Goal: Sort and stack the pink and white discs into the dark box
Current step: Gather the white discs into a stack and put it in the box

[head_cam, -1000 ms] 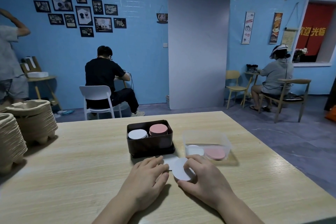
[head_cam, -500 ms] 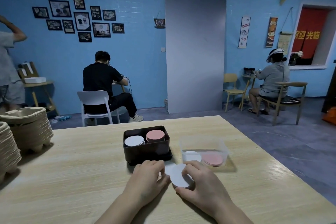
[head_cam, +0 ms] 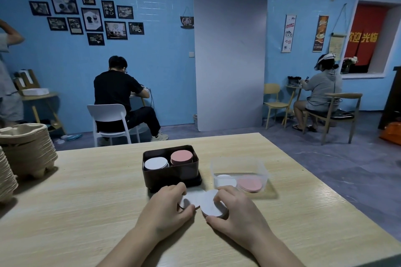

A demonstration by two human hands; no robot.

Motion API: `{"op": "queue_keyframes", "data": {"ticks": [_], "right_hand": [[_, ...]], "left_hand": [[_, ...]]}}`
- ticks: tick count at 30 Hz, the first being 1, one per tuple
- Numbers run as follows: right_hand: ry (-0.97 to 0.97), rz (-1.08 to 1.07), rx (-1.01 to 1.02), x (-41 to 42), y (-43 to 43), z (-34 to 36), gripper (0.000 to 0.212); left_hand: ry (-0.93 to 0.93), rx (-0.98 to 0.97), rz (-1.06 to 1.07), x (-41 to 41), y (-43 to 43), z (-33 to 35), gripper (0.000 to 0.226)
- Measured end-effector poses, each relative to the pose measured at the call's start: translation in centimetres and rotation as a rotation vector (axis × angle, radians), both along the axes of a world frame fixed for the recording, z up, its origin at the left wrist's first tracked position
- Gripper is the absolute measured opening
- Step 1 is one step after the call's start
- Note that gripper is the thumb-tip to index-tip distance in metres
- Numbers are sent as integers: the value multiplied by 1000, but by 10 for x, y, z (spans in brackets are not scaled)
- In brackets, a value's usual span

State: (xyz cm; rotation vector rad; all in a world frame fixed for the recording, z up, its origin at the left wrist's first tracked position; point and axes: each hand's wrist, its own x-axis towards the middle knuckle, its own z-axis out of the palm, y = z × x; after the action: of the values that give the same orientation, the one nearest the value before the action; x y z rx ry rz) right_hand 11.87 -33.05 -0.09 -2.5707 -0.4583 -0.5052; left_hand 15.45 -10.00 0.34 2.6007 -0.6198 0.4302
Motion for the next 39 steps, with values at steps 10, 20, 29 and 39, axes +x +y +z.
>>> {"op": "queue_keyframes", "data": {"ticks": [10,20,29,39], "right_hand": [[-10,33,-29,-4,2,2,36],[26,168,-102,7,24,12,42],[-30,318,-75,24,71,2,50],[-57,315,5,22,66,1,36]], "left_hand": [[-104,-34,-44,-15,42,-4,27],[-301,-122,-109,-23,72,-2,28],[-240,-67,-169,-18,79,-13,30],[-138,-171,-158,-14,80,-17,44]]}}
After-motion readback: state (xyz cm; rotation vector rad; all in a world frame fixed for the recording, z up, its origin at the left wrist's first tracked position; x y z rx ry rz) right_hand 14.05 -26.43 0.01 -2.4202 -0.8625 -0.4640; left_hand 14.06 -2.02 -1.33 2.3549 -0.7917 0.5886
